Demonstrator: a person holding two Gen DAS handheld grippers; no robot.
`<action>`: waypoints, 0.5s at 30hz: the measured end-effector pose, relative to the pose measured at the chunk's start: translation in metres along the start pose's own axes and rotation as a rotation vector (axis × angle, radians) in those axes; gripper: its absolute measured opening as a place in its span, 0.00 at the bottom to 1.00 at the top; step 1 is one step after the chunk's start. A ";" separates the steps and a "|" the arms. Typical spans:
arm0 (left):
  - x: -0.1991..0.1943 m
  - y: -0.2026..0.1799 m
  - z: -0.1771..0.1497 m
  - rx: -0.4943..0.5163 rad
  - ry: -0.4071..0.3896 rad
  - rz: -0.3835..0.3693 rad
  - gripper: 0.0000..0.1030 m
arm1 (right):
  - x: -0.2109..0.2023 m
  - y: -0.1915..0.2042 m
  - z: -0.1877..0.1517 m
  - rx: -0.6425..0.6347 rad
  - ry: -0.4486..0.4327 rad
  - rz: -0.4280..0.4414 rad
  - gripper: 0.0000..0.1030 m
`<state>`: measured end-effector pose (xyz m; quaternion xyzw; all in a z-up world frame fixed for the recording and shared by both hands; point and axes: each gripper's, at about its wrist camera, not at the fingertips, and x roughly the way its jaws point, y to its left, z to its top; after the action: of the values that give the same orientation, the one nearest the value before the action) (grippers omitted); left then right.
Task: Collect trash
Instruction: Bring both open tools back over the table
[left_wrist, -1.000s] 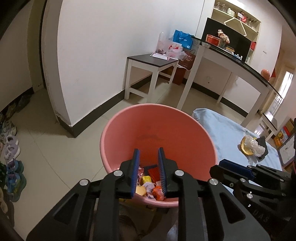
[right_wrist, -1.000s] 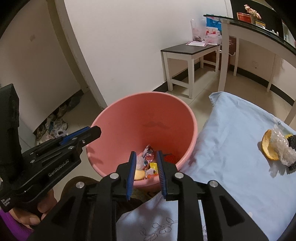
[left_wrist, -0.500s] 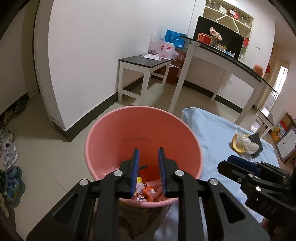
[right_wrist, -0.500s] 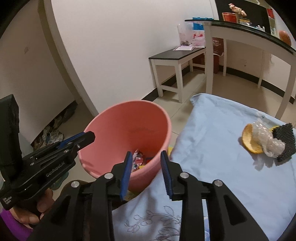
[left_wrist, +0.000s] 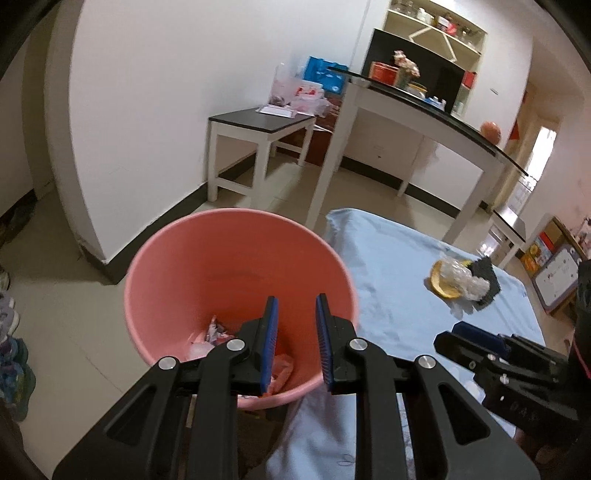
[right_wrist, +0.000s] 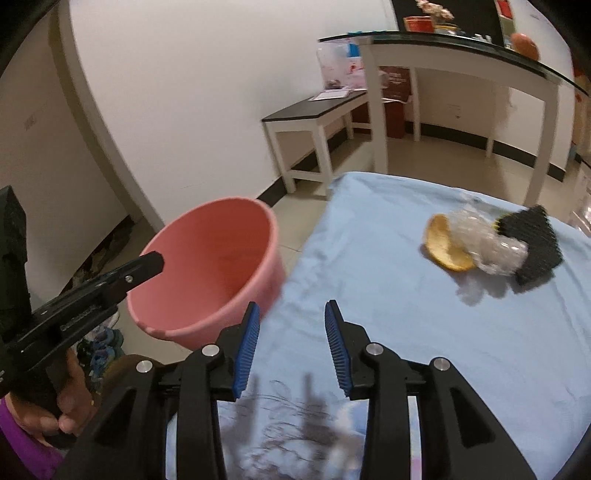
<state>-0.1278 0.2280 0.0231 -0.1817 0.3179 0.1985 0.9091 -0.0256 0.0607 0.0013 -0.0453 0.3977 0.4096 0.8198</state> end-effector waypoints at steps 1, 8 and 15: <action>0.001 -0.004 0.000 0.009 0.003 -0.003 0.20 | -0.003 -0.007 -0.001 0.011 -0.005 -0.009 0.35; 0.013 -0.037 0.002 0.071 0.037 -0.052 0.20 | -0.029 -0.068 -0.004 0.128 -0.054 -0.089 0.35; 0.029 -0.079 0.005 0.136 0.060 -0.107 0.20 | -0.055 -0.126 -0.008 0.232 -0.097 -0.161 0.35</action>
<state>-0.0665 0.1704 0.0239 -0.1424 0.3477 0.1221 0.9187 0.0396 -0.0602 0.0020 0.0376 0.3973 0.2956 0.8679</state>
